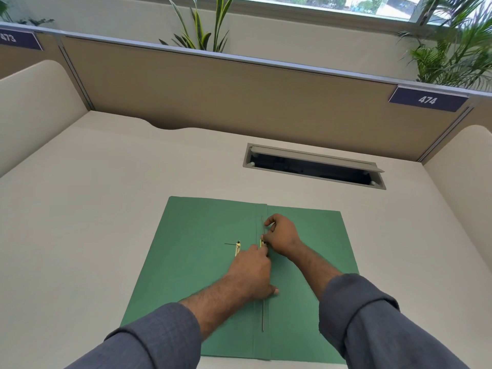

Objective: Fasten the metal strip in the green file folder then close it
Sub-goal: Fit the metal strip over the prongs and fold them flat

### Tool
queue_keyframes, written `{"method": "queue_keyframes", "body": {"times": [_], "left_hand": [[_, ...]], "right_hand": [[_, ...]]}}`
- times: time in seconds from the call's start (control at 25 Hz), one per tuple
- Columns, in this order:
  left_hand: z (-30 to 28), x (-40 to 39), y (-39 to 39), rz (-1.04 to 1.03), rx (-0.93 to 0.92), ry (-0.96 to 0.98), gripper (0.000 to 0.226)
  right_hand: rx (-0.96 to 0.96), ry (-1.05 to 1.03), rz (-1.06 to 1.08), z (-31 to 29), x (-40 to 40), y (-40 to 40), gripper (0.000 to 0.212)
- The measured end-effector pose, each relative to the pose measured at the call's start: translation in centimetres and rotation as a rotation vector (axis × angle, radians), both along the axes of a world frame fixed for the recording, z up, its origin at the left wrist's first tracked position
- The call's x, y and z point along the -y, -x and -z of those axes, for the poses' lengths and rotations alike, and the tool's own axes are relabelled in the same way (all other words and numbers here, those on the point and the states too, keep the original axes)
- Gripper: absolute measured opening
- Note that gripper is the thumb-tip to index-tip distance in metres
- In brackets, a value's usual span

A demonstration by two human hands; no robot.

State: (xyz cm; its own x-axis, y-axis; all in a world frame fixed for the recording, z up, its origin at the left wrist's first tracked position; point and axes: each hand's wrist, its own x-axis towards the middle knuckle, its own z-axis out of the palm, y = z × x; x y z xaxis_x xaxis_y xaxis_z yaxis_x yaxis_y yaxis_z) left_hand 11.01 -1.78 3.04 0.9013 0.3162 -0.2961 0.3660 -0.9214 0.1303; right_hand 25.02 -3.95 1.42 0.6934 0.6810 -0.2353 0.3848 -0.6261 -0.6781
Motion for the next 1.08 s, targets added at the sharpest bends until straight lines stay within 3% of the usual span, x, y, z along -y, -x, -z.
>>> {"method": "queue_keyframes", "body": {"times": [0.36,0.48,0.68,0.76,0.88,1.08], "left_hand": [[2.2,-0.4,1.2,0.011,0.068,-0.008,0.094],[3.0,-0.4,1.6,-0.034,0.122,0.022,0.090],[3.8,-0.2,3.5,-0.144,0.360,0.237,0.065],[3.3,-0.7,4.6,-0.234,0.471,0.323,0.051],[2.7,-2.6,7.3,-0.476,0.650,0.138,0.039],[2.1,-5.9,11.8,-0.878,0.457,-0.020,0.056]], "right_hand": [[-0.092,-0.136,0.162,0.8,4.2,1.6,0.010],[-0.093,-0.145,0.180,0.8,6.2,2.7,0.008],[-0.081,-0.113,0.110,1.0,8.4,5.5,0.027],[-0.107,-0.097,0.099,1.0,9.0,6.4,0.038],[-0.181,-0.017,0.064,0.7,9.3,7.3,0.058],[-0.164,0.067,0.042,-0.1,8.9,8.8,0.063]]}}
